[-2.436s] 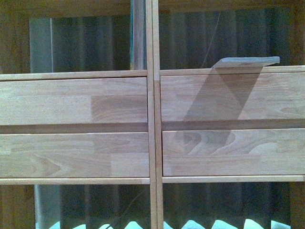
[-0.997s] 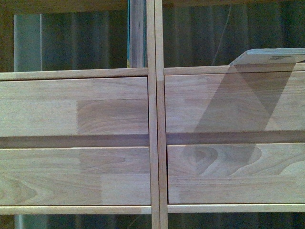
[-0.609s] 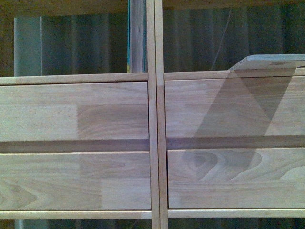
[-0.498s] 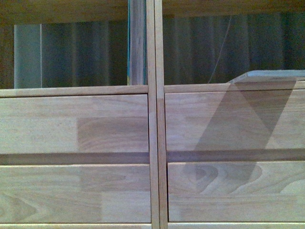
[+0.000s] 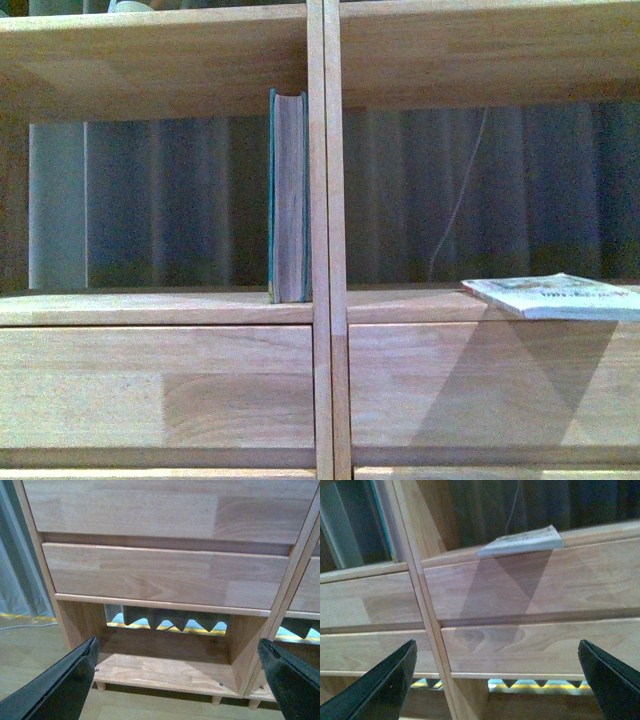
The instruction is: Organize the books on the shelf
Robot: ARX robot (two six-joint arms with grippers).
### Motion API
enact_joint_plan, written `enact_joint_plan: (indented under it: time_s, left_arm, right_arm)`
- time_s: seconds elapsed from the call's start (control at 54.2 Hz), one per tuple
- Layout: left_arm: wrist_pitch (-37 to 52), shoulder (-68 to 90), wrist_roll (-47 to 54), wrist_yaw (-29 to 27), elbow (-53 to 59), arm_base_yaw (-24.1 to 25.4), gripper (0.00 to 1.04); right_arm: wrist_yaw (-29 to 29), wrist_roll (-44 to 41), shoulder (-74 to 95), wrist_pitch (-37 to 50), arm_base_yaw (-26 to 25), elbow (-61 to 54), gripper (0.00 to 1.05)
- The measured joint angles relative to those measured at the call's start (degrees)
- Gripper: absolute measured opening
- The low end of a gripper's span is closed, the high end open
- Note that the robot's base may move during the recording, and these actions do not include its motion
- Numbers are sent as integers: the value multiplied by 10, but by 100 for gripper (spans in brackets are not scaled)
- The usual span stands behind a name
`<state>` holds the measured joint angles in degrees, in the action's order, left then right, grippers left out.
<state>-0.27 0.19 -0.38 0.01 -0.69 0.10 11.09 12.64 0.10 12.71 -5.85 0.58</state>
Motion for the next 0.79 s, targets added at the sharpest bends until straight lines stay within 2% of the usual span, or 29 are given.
enact_joint_plan:
  time_s: [0.24,0.332,0.406,0.443,0.498,0.572,0.794]
  left_arm:
    - [0,0,0,0,0,0,98]
    - [0,0,0,0,0,0,98]
    - [0,0,0,0,0,0,98]
    - [0,0,0,0,0,0,98]
    - [0,0,0,0,0,0,98]
    - [0,0,0,0,0,0,98]
    - [0,0,0,0,0,0,98]
  right_arm:
    - [0,0,0,0,0,0,98]
    - [64,0,12,-31,-19,3,98]
    - [80,5,36,-30,-35,8,98]
    - [101,22,63,-24,-55,29,98]
    - [103,43,105,-2,-66,69,98]
    - [99,59,172,33,-54,117,98]
    - [55,181,433,126,39,227,98]
